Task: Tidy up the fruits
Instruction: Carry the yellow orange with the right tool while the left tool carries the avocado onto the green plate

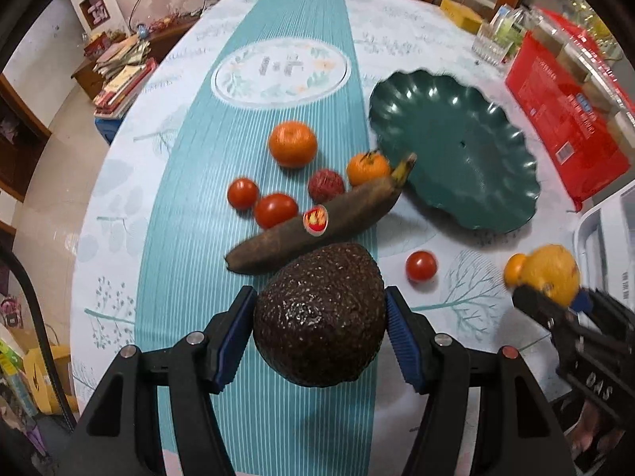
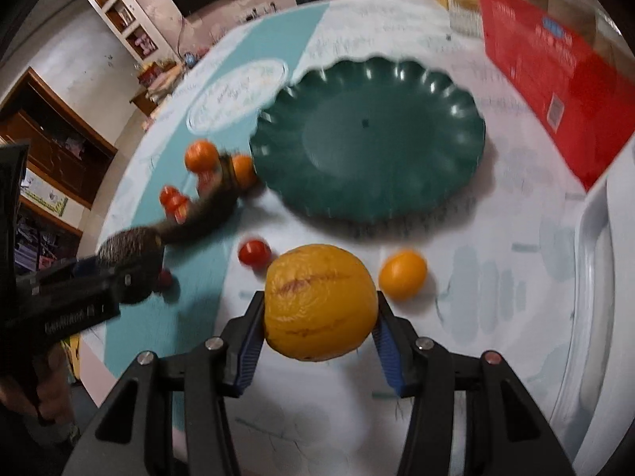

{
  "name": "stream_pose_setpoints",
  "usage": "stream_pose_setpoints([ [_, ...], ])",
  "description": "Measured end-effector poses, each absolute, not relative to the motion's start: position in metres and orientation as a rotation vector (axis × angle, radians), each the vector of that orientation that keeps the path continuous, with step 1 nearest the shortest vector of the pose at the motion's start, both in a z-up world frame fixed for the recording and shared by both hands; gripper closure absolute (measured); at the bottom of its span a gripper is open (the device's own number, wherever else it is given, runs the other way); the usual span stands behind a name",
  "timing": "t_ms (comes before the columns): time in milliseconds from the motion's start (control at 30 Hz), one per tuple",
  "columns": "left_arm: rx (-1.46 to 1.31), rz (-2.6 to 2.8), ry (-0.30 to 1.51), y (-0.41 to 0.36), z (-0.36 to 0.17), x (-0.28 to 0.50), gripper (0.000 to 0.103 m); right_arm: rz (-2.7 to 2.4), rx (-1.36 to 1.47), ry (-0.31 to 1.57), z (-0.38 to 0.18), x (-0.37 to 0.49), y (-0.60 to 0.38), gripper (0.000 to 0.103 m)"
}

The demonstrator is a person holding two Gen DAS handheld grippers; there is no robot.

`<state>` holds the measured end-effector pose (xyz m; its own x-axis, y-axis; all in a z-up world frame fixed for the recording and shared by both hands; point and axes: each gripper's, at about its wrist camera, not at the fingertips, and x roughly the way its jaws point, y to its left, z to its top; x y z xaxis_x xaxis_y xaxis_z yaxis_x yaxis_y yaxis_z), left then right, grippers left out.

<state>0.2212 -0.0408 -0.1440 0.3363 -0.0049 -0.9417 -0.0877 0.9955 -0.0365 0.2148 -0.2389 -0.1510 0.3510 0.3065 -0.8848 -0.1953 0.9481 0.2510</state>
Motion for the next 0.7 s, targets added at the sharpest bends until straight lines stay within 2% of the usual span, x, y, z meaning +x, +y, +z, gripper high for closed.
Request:
stream_pose_setpoints([
  [333, -0.055, -0.049, 1.075, -0.060, -0.100, 0.250, 0.040, 0.297, 0.110, 1.008, -0.114, 0.245, -0.243, 0.052],
  [533, -0.067, -0.109, 0.962, -0.079, -0.104, 0.279, 0.040, 0.247, 0.100, 0.905, -0.114, 0.263, -0.251, 0.052],
  [700, -0.095, -0.118, 0.926, -0.093, -0.118, 0.304, 0.040, 0.219, 0.111, 0.910, -0.133, 0.278, -0.260, 0.052],
])
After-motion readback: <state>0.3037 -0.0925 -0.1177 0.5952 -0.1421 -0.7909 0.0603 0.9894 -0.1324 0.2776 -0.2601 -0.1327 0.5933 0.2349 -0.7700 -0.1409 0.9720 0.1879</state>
